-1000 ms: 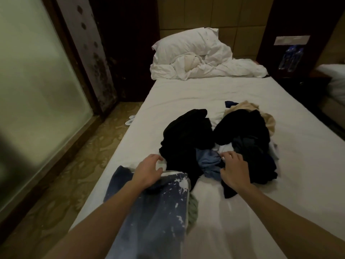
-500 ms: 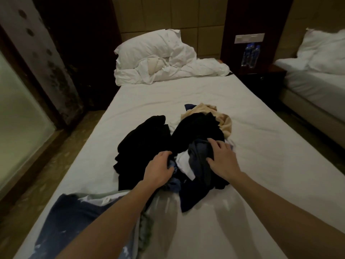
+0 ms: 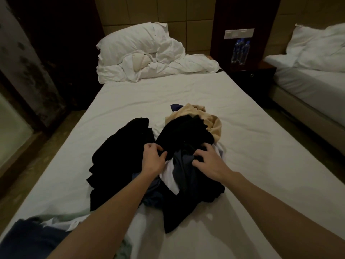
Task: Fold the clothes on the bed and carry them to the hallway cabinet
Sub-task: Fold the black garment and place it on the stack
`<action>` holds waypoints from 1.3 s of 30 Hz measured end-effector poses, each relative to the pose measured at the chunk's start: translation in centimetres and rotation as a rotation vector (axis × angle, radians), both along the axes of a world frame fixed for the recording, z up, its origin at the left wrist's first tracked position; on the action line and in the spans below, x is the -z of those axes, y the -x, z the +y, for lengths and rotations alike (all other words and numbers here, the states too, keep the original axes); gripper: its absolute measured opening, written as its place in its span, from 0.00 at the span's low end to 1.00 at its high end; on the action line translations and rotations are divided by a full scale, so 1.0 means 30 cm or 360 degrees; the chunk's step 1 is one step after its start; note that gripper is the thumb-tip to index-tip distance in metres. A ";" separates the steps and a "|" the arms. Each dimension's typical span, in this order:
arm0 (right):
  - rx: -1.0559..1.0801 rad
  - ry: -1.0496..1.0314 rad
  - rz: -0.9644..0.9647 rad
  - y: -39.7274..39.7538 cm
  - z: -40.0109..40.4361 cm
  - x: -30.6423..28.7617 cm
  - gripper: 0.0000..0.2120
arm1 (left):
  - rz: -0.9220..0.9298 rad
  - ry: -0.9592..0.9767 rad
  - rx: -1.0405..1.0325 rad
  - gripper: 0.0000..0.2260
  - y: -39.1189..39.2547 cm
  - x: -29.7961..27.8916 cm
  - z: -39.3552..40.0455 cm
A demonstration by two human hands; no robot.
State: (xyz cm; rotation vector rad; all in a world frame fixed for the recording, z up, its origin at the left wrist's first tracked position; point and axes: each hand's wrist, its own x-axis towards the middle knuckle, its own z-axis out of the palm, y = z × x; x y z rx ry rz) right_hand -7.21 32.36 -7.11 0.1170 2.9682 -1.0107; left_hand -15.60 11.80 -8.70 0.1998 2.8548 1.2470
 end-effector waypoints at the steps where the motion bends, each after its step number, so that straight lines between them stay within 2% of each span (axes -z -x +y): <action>1: 0.0006 0.0041 -0.0005 -0.003 0.002 -0.006 0.12 | -0.0063 -0.0026 -0.0015 0.16 -0.002 -0.015 0.001; 3: -0.0006 0.0112 0.0000 -0.016 0.004 -0.016 0.16 | -0.0229 -0.0102 -0.0014 0.29 0.003 -0.031 -0.001; 4: -0.0026 0.0130 -0.0008 -0.028 0.005 -0.018 0.19 | -0.0277 -0.0121 -0.0018 0.30 0.005 -0.034 -0.005; 5: -0.0049 0.0123 -0.0026 -0.043 0.006 -0.019 0.22 | -0.0288 -0.0122 -0.0018 0.27 0.004 -0.037 -0.008; 8: -0.0028 0.0005 -0.0031 -0.085 0.018 -0.021 0.26 | -0.0136 -0.0147 0.0060 0.05 -0.019 -0.060 -0.015; 11: 0.0112 -0.0149 0.0055 -0.108 0.028 -0.035 0.20 | -0.0009 -0.0355 0.0168 0.12 -0.060 -0.137 -0.017; 13: 0.0198 -0.0221 0.0132 -0.123 0.026 -0.057 0.08 | -0.0082 -0.0661 0.0267 0.14 -0.112 -0.222 -0.008; 14: 0.0239 -0.0222 0.0187 -0.131 0.017 -0.071 0.09 | -0.0131 -0.0803 0.0327 0.14 -0.143 -0.271 -0.003; 16: 0.0260 -0.0105 0.0289 -0.143 -0.009 -0.108 0.27 | -0.0182 -0.1009 0.0455 0.14 -0.202 -0.362 0.000; 18: 0.0256 -0.0001 0.0460 -0.158 -0.050 -0.162 0.38 | -0.0212 -0.1106 0.0586 0.13 -0.274 -0.455 0.002; 20: 0.0223 0.0016 0.0661 -0.162 -0.076 -0.215 0.42 | -0.0258 -0.1093 0.0690 0.13 -0.347 -0.519 -0.002; 21: 0.0210 0.0045 0.0684 -0.170 -0.087 -0.252 0.40 | -0.0287 -0.1083 0.0714 0.13 -0.380 -0.542 -0.009; 24: 0.0090 0.0103 0.0539 -0.220 -0.119 -0.344 0.24 | -0.0434 -0.1125 0.0724 0.14 -0.458 -0.579 -0.058; 26: 0.0018 0.0252 0.0637 -0.281 -0.142 -0.384 0.14 | -0.0555 -0.1186 0.0748 0.18 -0.508 -0.607 -0.096; 28: 0.0035 0.0554 0.0768 -0.362 -0.176 -0.443 0.11 | -0.0604 -0.1174 0.0772 0.17 -0.553 -0.615 -0.137; 29: 0.0031 0.0712 0.0795 -0.407 -0.193 -0.476 0.11 | -0.0625 -0.1139 0.0730 0.14 -0.585 -0.627 -0.146; 31: -0.0039 0.0766 0.0765 -0.494 -0.216 -0.538 0.13 | -0.0532 -0.0964 0.0682 0.09 -0.633 -0.628 -0.174; 33: -0.0105 0.0740 0.0749 -0.553 -0.225 -0.557 0.18 | -0.0370 -0.0545 0.0781 0.17 -0.680 -0.621 -0.204; 34: -0.0116 0.0789 0.0735 -0.579 -0.222 -0.570 0.19 | -0.0339 -0.0427 0.0848 0.21 -0.706 -0.621 -0.214; 36: -0.0113 0.0748 0.0737 -0.623 -0.221 -0.588 0.23 | -0.0268 -0.0404 0.0885 0.23 -0.751 -0.628 -0.227; 39: -0.0141 0.0755 0.0630 -0.666 -0.204 -0.589 0.28 | -0.0088 -0.0441 0.0778 0.11 -0.769 -0.642 -0.252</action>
